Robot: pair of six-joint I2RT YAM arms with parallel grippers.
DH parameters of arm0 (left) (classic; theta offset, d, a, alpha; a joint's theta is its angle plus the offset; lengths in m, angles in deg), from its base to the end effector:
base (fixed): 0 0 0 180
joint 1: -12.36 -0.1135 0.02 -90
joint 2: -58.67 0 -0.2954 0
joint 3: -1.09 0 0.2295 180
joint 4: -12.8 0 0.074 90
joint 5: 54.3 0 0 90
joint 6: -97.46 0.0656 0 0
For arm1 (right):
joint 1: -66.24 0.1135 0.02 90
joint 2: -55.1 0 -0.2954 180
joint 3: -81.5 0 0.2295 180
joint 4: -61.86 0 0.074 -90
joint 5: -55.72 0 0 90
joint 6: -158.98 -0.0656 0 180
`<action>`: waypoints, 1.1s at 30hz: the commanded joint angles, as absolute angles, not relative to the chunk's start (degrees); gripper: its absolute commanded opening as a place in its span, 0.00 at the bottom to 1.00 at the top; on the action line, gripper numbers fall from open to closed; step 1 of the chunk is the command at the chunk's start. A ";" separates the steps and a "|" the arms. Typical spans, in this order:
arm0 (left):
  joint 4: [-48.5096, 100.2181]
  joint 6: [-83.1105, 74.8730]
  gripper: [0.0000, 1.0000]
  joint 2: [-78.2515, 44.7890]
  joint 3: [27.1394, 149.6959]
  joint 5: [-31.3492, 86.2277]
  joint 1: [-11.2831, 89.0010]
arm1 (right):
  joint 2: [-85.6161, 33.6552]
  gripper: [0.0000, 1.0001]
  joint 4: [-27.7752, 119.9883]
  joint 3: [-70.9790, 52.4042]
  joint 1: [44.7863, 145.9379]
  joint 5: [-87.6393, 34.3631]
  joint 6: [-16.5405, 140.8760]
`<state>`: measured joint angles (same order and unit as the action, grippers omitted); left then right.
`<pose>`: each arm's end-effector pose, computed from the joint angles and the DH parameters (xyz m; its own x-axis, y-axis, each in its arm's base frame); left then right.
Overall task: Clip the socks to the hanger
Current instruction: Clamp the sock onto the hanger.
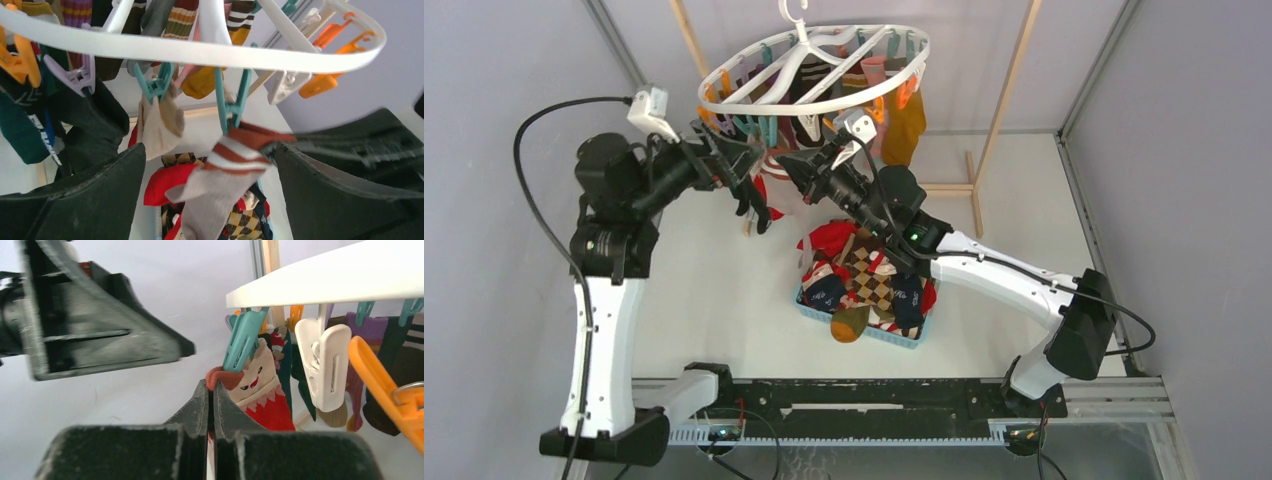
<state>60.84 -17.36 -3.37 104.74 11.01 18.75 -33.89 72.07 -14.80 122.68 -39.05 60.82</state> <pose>0.1817 -0.0479 0.5119 -0.3166 -0.3483 -0.8823 0.4195 0.7828 -0.4596 0.2120 0.3098 0.4800 0.0531 0.3359 -0.9404 -0.8022 0.5751 0.1601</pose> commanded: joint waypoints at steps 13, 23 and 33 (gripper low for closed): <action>53.80 -11.14 1.00 2.84 87.32 -8.89 15.54 | -37.12 0.20 65.07 -24.77 121.41 -24.56 53.25; 46.86 -14.09 0.22 0.68 87.26 -0.43 15.83 | -34.74 0.43 61.00 -25.23 120.25 -18.84 52.31; 51.38 -10.03 0.00 -0.31 88.13 12.88 15.77 | -18.92 1.00 66.39 -5.92 117.80 -30.83 56.10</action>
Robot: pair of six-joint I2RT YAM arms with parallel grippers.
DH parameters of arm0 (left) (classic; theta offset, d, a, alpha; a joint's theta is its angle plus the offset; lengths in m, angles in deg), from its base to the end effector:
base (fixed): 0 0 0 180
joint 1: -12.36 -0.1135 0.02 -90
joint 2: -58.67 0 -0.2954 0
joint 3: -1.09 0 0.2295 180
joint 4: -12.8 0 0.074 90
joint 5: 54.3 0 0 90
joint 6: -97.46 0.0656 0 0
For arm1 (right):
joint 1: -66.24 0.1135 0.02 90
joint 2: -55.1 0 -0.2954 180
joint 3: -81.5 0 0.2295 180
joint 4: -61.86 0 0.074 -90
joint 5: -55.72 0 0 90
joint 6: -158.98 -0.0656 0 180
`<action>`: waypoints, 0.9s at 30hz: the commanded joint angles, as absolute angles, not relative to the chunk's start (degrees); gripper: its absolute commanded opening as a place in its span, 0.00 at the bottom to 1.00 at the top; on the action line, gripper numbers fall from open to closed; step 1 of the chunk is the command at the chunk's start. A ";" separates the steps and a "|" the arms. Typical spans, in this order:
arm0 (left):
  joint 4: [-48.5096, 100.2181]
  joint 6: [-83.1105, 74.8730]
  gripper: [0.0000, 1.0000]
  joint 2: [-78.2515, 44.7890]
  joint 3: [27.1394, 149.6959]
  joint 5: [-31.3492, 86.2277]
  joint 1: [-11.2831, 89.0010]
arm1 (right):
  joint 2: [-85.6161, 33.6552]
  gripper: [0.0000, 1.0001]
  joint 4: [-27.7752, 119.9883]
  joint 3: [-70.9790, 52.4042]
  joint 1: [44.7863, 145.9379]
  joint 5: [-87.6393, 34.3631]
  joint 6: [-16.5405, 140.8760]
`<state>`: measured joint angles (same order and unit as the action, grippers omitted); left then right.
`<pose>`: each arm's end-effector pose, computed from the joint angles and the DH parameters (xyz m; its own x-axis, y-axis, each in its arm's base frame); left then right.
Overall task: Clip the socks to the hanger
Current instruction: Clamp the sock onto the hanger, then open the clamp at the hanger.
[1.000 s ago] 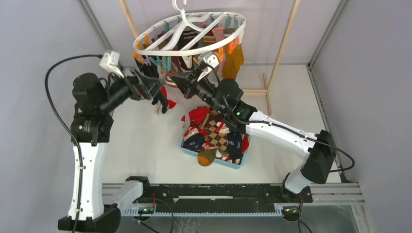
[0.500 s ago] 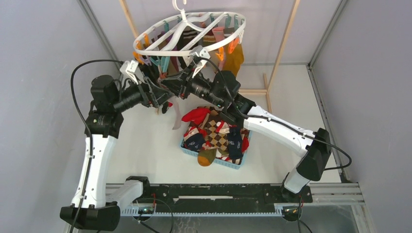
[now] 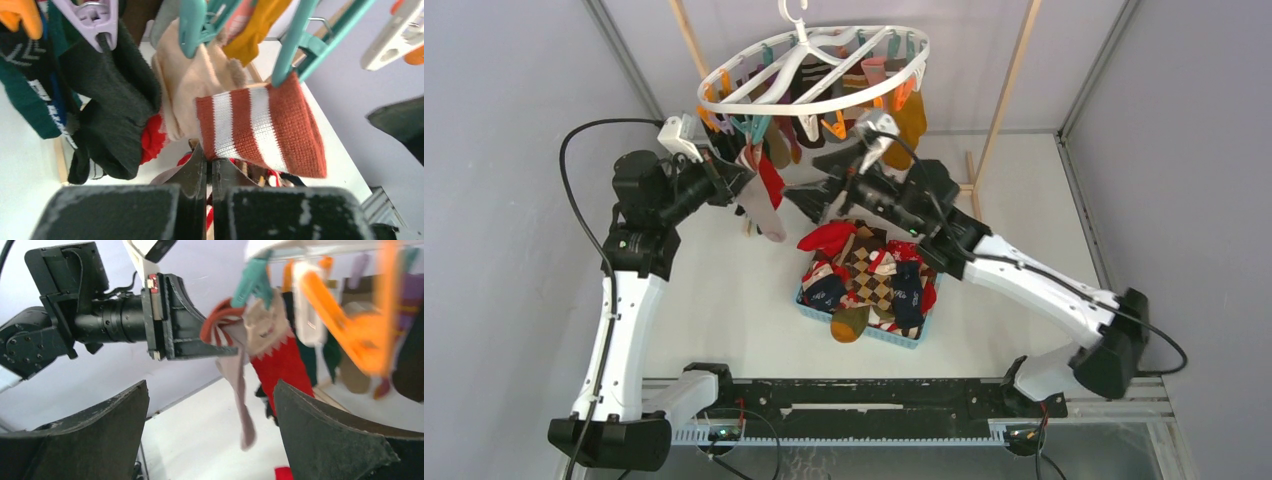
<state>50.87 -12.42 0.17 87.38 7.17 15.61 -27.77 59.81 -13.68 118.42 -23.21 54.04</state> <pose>0.1961 -0.0425 0.4489 -0.3440 -0.2797 -0.8963 0.4275 0.8033 -0.4147 0.2008 0.2792 0.4802 -0.1242 0.2526 -0.9596 -0.8891 0.4010 0.2206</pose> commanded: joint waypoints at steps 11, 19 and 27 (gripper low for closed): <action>53.54 -9.50 0.00 -0.65 90.57 18.13 15.61 | -6.96 1.00 70.86 11.72 107.28 -26.47 46.77; 55.33 -8.88 0.00 -1.54 93.58 24.59 14.12 | -13.14 0.85 82.52 16.60 104.54 -19.51 37.24; 56.23 -10.61 0.00 -2.35 93.61 20.13 13.68 | -28.13 0.82 98.05 10.16 109.55 -20.00 34.07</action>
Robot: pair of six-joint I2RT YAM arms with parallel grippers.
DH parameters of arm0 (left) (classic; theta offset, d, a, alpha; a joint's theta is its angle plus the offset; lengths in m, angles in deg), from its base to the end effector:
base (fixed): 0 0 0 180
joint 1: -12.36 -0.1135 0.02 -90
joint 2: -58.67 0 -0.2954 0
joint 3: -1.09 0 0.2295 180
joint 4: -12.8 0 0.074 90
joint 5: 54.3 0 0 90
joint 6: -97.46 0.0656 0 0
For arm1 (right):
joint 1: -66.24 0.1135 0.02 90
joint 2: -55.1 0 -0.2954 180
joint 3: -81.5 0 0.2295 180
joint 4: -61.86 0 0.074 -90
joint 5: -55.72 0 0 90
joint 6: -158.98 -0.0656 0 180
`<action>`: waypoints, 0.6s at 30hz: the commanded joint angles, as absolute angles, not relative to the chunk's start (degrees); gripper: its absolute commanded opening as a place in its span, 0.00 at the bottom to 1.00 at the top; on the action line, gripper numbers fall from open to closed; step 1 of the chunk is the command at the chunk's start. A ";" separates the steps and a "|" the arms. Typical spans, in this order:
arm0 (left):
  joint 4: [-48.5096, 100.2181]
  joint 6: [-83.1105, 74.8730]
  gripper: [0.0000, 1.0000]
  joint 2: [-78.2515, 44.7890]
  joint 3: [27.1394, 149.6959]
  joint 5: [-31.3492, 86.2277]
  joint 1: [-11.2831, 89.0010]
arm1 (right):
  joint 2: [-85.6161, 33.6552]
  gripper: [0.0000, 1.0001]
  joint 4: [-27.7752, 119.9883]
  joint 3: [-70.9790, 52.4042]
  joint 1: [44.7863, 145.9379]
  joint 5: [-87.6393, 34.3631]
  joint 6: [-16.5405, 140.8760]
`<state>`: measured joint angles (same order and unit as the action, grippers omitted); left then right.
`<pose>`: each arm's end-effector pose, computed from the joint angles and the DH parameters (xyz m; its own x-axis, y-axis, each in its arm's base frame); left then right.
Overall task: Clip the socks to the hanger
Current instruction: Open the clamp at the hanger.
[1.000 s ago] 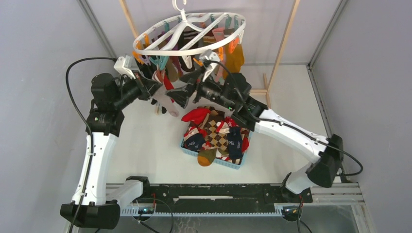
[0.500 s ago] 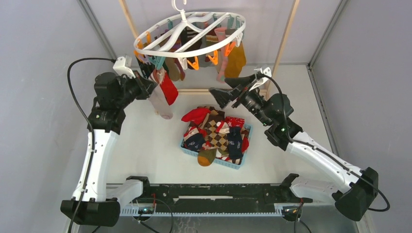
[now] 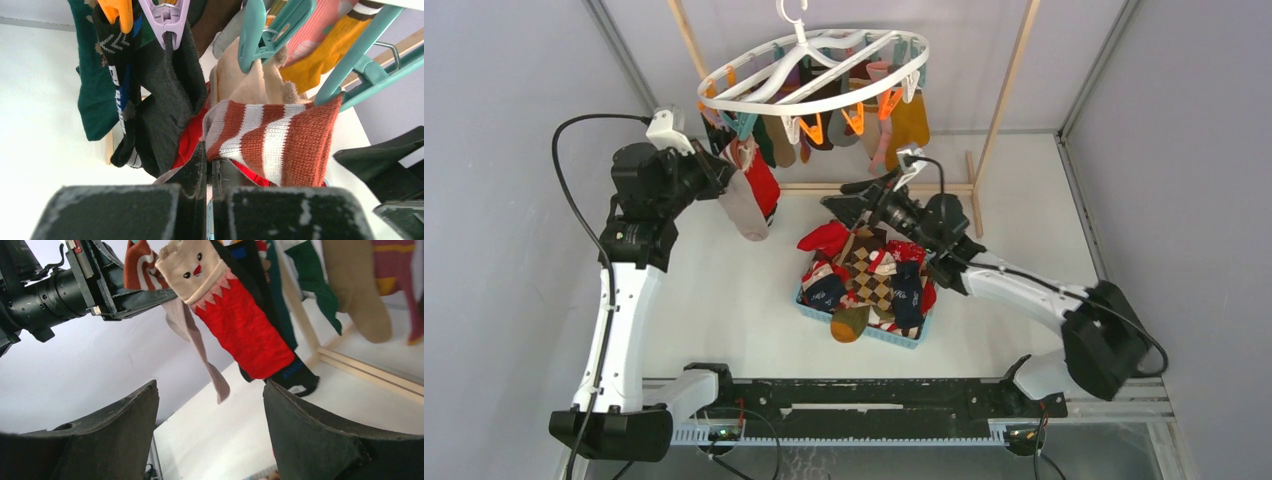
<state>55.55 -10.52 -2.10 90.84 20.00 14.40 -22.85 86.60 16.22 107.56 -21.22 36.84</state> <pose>0.2090 -0.0252 0.4498 -0.3179 -0.2860 -0.9039 0.2090 0.9088 -0.3611 0.2284 0.2205 0.3809 -0.2975 0.4285 -0.8532 -0.7687 0.4225 0.4802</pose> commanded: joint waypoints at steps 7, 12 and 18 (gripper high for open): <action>57.66 -10.17 0.00 -2.46 94.31 21.96 13.58 | -40.86 0.81 110.07 1.25 110.32 -18.69 29.28; 57.92 -10.39 0.00 -2.23 94.11 21.35 13.59 | -44.96 0.78 113.96 -2.39 111.08 -19.34 29.02; 58.24 -10.11 0.00 -2.25 94.65 20.52 13.54 | -46.00 0.75 115.50 -4.95 112.14 -20.75 33.05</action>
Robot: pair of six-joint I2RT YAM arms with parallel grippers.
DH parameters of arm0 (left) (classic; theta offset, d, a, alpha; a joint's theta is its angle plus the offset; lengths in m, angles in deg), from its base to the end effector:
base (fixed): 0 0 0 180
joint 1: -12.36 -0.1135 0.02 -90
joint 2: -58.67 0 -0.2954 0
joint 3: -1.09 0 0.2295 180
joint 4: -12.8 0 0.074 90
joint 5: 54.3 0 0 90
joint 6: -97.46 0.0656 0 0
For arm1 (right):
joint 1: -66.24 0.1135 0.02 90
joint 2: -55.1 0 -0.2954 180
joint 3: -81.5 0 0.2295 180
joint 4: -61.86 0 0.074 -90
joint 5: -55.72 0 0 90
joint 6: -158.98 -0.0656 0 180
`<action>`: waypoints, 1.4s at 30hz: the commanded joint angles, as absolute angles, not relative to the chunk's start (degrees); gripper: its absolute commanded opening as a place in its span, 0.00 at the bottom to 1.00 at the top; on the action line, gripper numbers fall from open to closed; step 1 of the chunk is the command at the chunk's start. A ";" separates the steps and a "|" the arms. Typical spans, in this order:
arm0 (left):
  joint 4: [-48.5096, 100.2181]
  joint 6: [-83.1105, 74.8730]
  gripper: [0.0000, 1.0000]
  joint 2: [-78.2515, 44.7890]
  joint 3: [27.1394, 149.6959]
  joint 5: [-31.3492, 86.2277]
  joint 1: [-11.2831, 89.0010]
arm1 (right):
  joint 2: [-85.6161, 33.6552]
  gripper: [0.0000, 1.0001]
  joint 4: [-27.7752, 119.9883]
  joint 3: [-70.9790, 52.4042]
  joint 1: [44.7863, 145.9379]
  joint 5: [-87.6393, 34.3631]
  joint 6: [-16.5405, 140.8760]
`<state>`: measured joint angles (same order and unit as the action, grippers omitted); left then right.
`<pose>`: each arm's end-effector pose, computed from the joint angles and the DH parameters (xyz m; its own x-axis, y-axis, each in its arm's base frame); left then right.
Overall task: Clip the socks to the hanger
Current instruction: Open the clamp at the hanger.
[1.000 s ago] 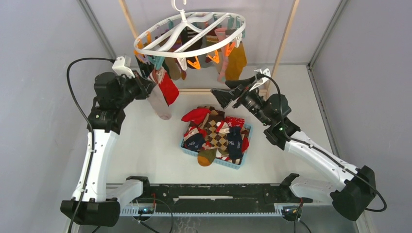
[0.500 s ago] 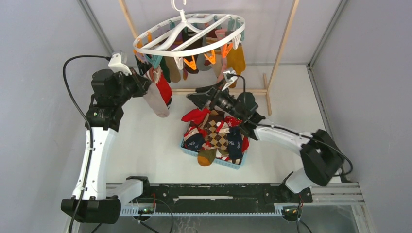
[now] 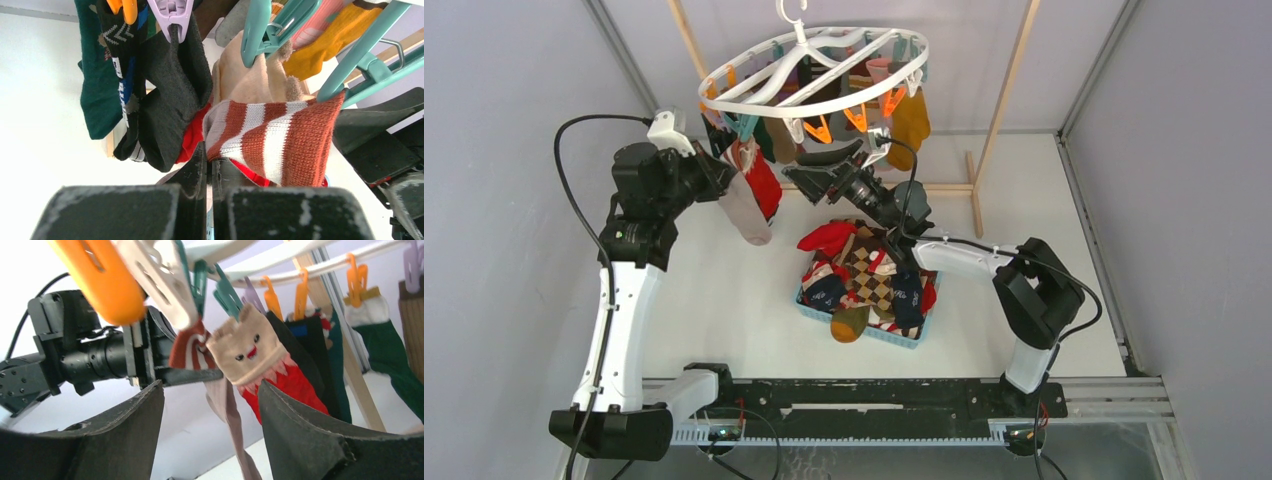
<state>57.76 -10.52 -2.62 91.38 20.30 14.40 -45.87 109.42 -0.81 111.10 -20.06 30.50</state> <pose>0.2100 -0.0249 0.4461 -0.3507 -0.2853 -0.8920 0.1905 0.9108 -0.3662 0.2822 0.3035 0.3966 -0.2521 0.6000 -0.7592 -0.8678 0.2070 0.4518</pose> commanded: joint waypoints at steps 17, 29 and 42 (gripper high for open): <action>58.59 -11.08 0.00 -1.81 95.34 17.68 13.53 | -42.72 0.57 110.61 -7.91 114.66 -28.30 52.60; 58.88 -11.33 0.00 -1.01 95.73 17.08 13.54 | -41.05 0.50 106.56 -9.27 116.41 -35.82 64.51; 58.72 -12.04 0.00 -1.16 96.32 16.56 13.54 | -40.06 0.36 105.09 -9.38 115.86 -32.84 65.91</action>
